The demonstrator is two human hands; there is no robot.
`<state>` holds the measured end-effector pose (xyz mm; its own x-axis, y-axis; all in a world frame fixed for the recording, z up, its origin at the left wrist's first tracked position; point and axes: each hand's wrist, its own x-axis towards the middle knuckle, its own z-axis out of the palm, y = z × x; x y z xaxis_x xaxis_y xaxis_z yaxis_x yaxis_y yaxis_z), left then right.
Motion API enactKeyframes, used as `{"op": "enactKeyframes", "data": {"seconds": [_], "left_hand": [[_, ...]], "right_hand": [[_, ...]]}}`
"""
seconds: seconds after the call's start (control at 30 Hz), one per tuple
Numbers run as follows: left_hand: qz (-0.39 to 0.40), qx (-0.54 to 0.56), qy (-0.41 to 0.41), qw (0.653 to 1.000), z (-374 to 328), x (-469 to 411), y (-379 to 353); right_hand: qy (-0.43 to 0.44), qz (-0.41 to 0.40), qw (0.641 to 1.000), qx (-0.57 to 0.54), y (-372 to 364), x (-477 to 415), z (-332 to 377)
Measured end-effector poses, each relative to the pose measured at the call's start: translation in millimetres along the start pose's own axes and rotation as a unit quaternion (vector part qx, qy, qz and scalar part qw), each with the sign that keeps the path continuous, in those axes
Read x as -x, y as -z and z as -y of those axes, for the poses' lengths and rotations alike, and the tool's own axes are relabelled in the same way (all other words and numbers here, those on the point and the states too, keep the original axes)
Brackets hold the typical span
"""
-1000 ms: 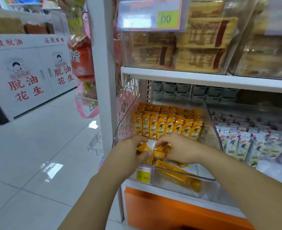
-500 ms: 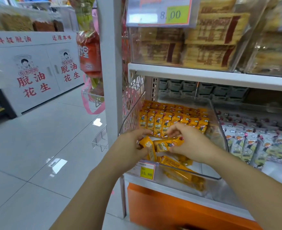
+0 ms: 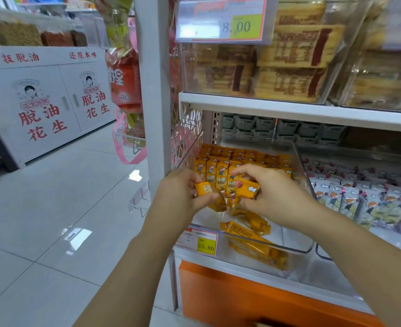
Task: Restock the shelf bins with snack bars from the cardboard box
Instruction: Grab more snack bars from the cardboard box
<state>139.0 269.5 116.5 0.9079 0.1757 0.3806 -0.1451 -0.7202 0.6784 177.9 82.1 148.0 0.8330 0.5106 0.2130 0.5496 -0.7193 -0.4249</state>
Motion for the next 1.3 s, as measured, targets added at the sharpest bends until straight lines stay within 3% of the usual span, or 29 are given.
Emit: {"op": "enactKeyframes", "data": {"seconds": [0.1,0.3,0.53,0.63,0.8,0.97,1.3], "left_hand": [[0.005,0.021,0.036,0.999,-4,2,-1],[0.016,0.169,0.124,0.978,-12,6,-3],[0.107,0.381,0.163,0.904,-8,7,6],[0.104,0.336,0.119,0.928,-10,8,6],[0.094,0.242,0.08,0.962,-11,7,8],[0.074,0.187,0.07,0.977,-6,7,5],[0.055,0.135,0.068,0.987,14,18,28]], "right_hand": [[0.003,0.034,0.997,-0.068,-10,-1,3],[0.006,0.045,0.987,-0.154,-16,-3,9],[-0.039,-0.014,0.962,-0.272,-17,-9,-1],[-0.027,-0.001,0.945,-0.327,-16,-9,1],[-0.013,-0.008,0.947,-0.322,-9,-8,3],[0.015,0.001,0.97,-0.243,-12,-11,10],[-0.03,-0.018,0.997,-0.064,-45,-68,-6]]}}
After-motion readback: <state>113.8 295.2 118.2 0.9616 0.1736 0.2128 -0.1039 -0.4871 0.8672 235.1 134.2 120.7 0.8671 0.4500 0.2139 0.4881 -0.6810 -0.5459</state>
